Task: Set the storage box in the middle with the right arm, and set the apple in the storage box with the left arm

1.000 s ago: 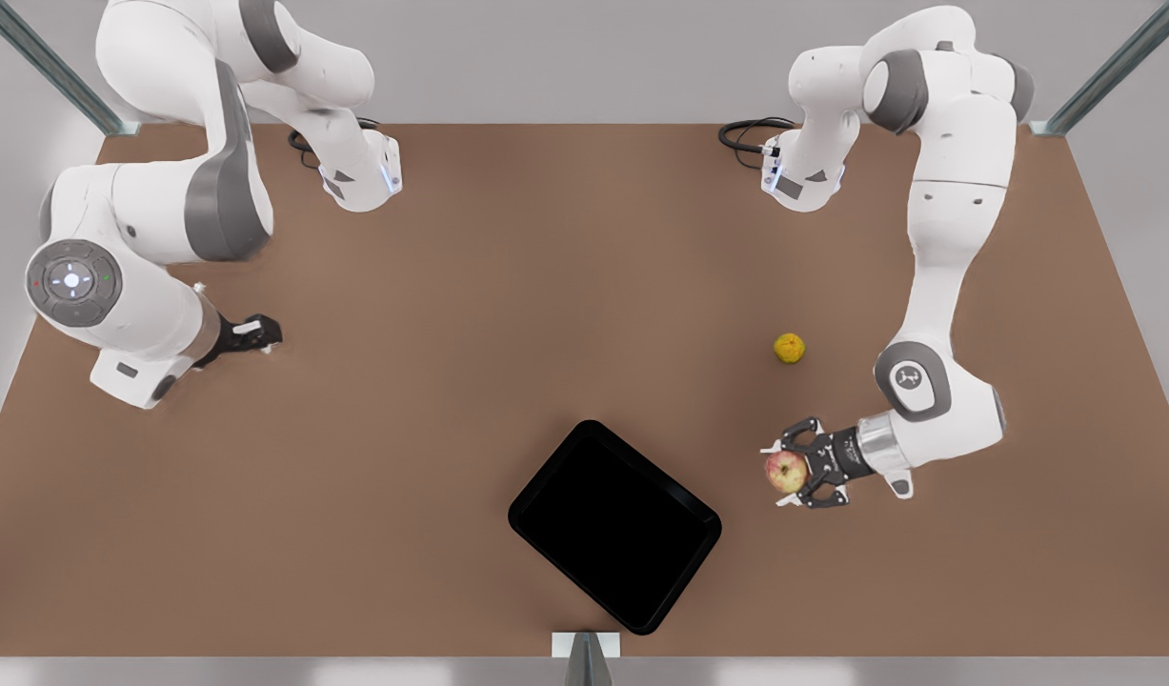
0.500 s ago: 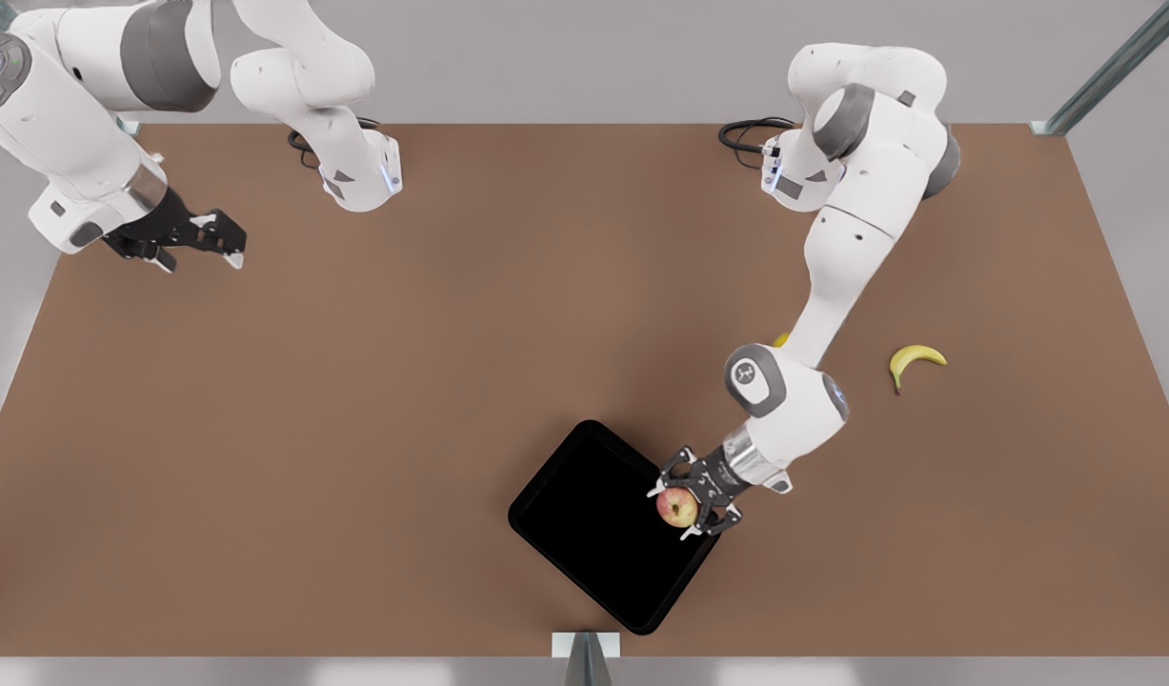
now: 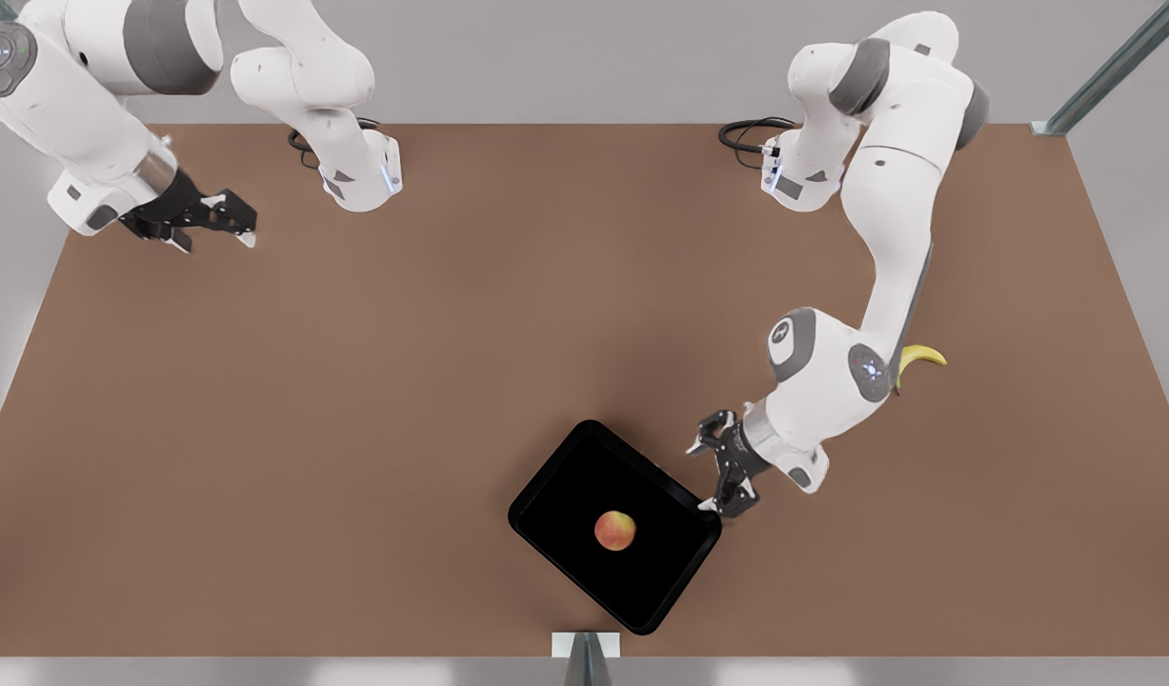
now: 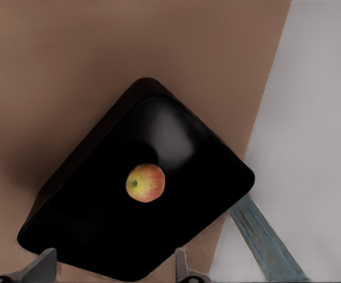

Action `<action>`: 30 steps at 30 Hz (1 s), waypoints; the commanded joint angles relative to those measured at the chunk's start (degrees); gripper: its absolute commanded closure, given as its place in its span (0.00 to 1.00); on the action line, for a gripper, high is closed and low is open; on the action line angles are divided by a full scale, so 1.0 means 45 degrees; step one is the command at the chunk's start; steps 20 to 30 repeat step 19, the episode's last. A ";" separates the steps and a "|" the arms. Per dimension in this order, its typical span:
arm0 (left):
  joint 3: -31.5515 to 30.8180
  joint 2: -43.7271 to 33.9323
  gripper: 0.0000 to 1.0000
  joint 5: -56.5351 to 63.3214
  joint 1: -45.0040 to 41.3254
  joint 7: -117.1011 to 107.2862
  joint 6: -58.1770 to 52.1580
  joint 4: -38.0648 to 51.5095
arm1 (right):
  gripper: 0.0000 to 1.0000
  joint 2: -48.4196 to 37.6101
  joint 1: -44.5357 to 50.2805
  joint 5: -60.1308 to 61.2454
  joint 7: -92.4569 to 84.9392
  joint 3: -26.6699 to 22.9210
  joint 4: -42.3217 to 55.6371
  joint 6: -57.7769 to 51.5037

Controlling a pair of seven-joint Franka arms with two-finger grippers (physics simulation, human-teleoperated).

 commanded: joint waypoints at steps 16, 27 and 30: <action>0.2651 -0.4623 0.00 0.3508 0.0321 2.0186 -1.1463 0.0919 | 0.00 -0.0002 0.0018 -0.0078 -0.0059 0.0020 -0.0746 -0.0020; 0.2651 -0.4642 0.00 0.3508 0.0341 2.0186 -1.1463 0.0860 | 0.00 -0.0002 0.0018 -0.0078 -0.0098 0.0020 -0.0746 -0.0020; 0.2651 -0.4642 0.00 0.3508 0.0341 2.0186 -1.1463 0.0860 | 0.00 -0.0002 0.0018 -0.0078 -0.0098 0.0020 -0.0746 -0.0020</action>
